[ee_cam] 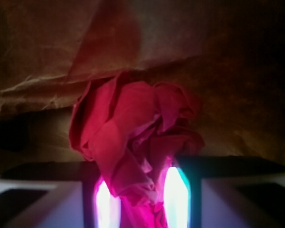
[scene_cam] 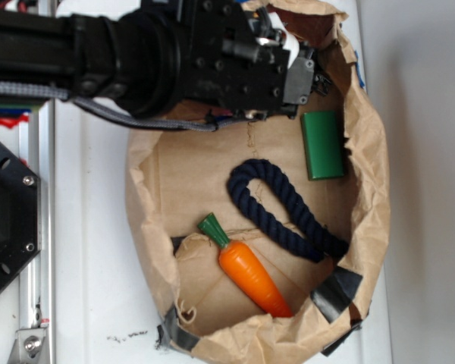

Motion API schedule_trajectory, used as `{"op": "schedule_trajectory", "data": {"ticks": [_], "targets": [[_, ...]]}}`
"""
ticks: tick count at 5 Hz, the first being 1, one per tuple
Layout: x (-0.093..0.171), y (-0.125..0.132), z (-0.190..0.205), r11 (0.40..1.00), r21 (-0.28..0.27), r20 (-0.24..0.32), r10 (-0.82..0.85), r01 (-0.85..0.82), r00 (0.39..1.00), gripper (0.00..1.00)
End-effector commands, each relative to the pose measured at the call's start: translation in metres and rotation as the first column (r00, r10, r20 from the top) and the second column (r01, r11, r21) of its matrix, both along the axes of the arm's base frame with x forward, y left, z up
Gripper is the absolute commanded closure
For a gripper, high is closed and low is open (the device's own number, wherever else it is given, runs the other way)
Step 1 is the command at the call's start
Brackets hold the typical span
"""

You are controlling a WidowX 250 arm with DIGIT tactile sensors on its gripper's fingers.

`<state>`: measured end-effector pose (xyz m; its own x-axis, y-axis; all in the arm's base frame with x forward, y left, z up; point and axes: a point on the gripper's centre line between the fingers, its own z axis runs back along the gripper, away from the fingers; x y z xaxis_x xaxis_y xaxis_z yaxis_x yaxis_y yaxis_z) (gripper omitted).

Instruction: Grab the red paper.

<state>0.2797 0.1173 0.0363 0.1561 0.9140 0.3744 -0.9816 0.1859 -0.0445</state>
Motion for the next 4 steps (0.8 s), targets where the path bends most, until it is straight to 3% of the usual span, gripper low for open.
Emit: {"op": "schedule_trajectory", "data": {"ticks": [1,2,3,4], "targets": [[0.034,-0.033,0.055,0.941,-0.055,0.228,-0.313,0.333,0.922,1.00],[0.032,-0.052,0.070,0.905,-0.115,0.191,-0.385,0.410,0.903,1.00],[0.024,-0.066,0.088,0.863,-0.271,0.190,-0.386,0.426,0.903,1.00],[0.010,-0.074,0.099,0.837,-0.392,0.089,-0.377,0.381,0.922,1.00]]}}
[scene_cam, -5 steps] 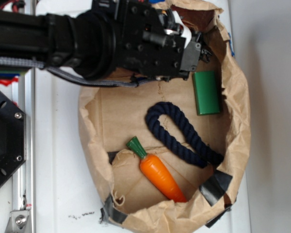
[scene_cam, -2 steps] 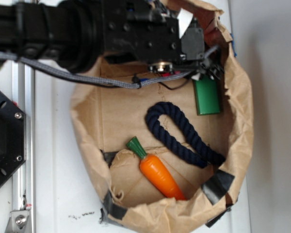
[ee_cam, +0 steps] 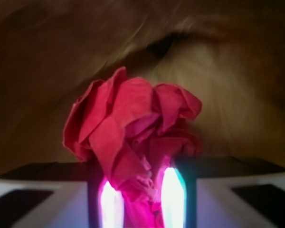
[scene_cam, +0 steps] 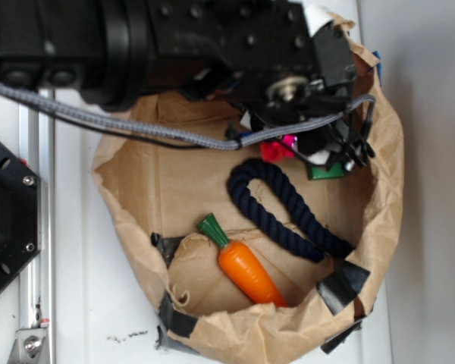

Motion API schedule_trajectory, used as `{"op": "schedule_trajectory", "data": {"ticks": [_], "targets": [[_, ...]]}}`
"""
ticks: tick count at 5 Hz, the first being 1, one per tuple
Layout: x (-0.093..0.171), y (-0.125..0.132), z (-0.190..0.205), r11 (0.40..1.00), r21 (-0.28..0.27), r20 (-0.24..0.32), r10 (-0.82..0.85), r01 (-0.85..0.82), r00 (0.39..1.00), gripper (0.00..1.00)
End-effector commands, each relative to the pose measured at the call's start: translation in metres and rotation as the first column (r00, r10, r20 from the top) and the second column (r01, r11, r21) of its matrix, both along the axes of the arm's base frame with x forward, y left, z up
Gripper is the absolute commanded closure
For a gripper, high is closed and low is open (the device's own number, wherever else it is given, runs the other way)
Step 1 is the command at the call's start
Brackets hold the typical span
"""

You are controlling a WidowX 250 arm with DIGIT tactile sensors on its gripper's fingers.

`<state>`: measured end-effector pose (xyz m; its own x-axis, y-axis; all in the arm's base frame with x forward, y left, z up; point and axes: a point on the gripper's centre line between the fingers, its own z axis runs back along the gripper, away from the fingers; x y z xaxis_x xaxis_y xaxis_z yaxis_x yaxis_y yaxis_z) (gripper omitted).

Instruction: Grab the red paper.

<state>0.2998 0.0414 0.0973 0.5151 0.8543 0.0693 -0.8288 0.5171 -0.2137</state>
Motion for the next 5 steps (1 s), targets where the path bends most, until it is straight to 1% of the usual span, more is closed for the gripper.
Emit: {"op": "schedule_trajectory", "data": {"ticks": [1,2,3,4,5], "targets": [[-0.027,-0.006,0.045,0.998,-0.068,-0.139,-0.021,0.012,0.990,1.00],[-0.035,-0.006,0.053,1.000,-0.028,-0.163,-0.015,0.010,0.987,1.00],[-0.040,-0.012,0.065,0.999,0.037,-0.140,-0.023,0.028,0.990,1.00],[-0.038,-0.017,0.068,0.998,0.057,-0.073,-0.027,0.032,0.997,1.00],[-0.037,-0.021,0.063,0.996,0.086,-0.073,-0.029,0.036,0.997,1.00]]}}
